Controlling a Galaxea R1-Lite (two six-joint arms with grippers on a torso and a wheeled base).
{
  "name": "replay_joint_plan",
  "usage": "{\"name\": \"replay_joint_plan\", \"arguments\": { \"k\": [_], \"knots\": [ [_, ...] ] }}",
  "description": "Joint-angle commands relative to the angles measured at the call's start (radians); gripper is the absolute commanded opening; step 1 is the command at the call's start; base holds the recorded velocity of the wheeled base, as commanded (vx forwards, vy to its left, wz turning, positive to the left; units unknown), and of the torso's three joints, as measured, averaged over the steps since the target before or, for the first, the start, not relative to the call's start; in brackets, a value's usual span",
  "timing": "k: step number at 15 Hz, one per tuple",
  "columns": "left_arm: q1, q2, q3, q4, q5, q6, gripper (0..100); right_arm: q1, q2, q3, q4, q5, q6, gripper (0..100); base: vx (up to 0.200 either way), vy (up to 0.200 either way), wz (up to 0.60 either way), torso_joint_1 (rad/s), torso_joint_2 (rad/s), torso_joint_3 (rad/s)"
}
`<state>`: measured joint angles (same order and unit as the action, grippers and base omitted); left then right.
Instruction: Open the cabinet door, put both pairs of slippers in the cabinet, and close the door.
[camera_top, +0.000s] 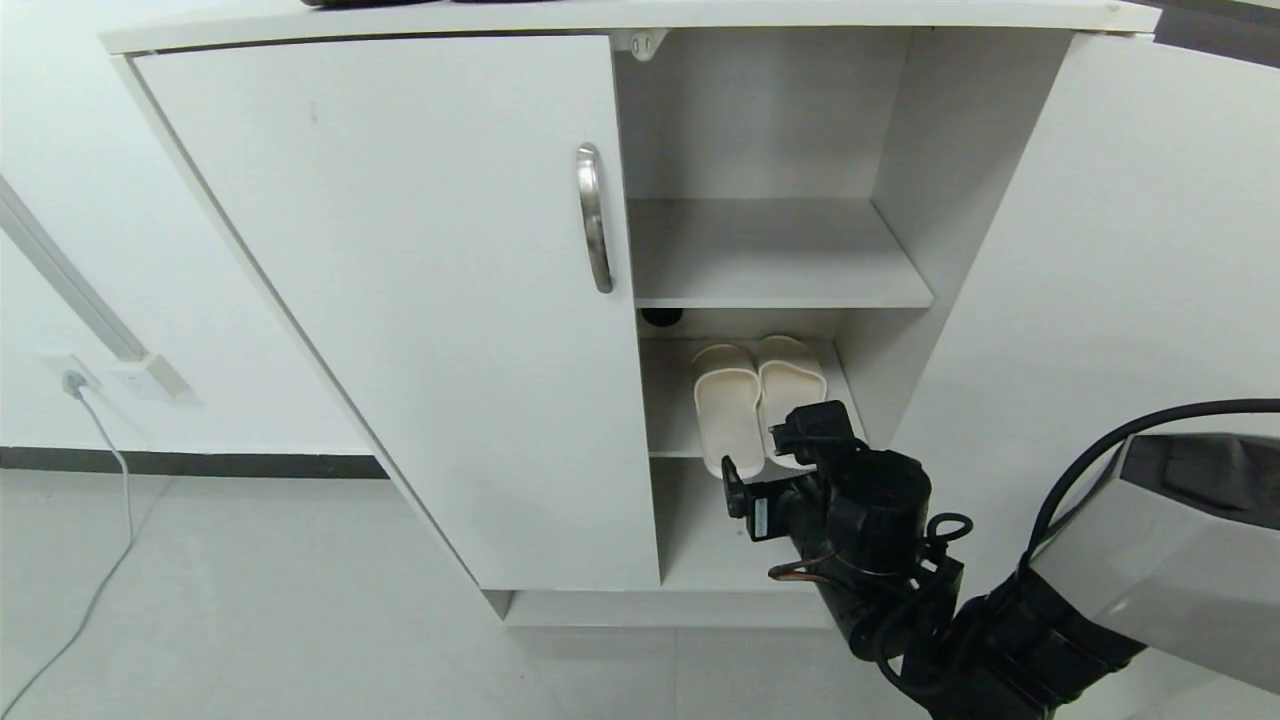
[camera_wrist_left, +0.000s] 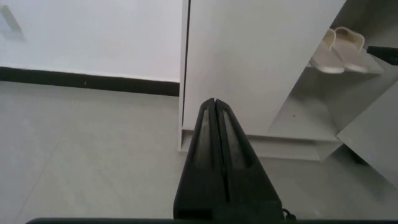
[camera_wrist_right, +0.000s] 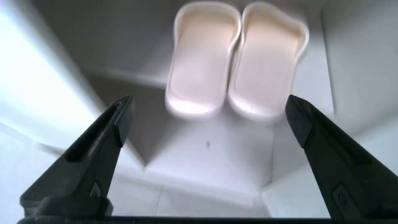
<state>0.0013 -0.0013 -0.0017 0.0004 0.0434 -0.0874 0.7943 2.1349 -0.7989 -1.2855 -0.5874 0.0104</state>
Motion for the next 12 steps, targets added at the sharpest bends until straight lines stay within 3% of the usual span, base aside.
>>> {"name": "replay_joint_plan", "arguments": {
  "k": [1, 12],
  "knots": [
    [0.000, 0.001, 0.000, 0.000, 0.001, 0.000, 0, 0.002, 0.000, 0.004, -0.003, 0.000, 0.000, 100, 0.000, 0.000, 0.00, 0.000, 0.00, 0.000],
    [0.000, 0.001, 0.000, 0.000, 0.001, -0.003, 0, 0.003, -0.001, 0.006, -0.011, -0.003, 0.000, 100, 0.000, 0.000, 0.00, 0.000, 0.00, 0.000]
  ]
}}
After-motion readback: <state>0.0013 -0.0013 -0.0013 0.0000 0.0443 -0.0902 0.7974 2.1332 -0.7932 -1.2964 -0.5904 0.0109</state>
